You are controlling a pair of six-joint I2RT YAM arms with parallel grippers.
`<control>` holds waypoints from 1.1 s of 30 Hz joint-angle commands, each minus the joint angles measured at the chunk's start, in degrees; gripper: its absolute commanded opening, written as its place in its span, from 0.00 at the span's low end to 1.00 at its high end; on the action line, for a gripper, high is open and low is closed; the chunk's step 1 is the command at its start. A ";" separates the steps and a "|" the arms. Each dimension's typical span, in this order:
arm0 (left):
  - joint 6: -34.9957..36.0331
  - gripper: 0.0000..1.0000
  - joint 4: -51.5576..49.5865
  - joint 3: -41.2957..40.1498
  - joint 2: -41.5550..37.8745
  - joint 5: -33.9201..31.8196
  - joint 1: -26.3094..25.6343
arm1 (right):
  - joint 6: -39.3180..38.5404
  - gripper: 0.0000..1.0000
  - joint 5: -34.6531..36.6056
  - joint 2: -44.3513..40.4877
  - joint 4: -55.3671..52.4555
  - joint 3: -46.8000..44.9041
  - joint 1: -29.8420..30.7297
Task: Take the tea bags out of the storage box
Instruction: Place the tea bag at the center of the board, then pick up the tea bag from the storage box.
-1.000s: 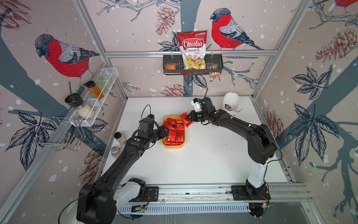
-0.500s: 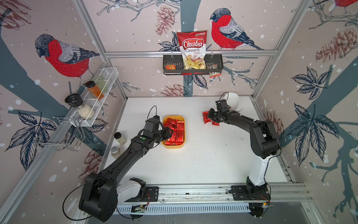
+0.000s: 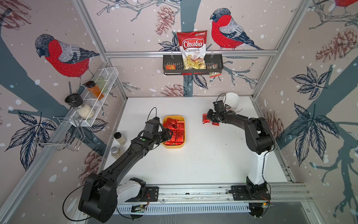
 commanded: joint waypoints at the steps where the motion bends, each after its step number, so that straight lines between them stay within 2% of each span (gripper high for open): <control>1: 0.72 0.51 0.77 0.06 -0.76 -0.88 -0.10 | -0.75 0.42 2.72 -0.55 -0.62 1.06 0.57; 8: 3.45 0.53 -3.48 2.77 -1.83 -6.38 0.08 | -4.30 0.61 7.55 -5.21 -3.65 2.54 4.22; 11: 5.71 0.53 -5.21 4.51 -1.05 -8.52 0.15 | -5.88 0.65 10.90 -7.40 -5.41 3.26 6.38; 14: 8.37 0.51 -6.51 6.37 1.25 -9.51 0.17 | -7.66 0.65 13.10 -9.39 -6.72 3.61 8.79; 22: 13.21 0.39 -6.17 10.28 13.02 -6.81 0.15 | -11.97 0.63 9.37 -12.98 -7.69 1.47 16.00; 33: 15.00 0.39 -4.58 11.89 20.71 -8.26 0.08 | -11.24 0.62 4.99 -21.36 -4.98 -9.26 17.82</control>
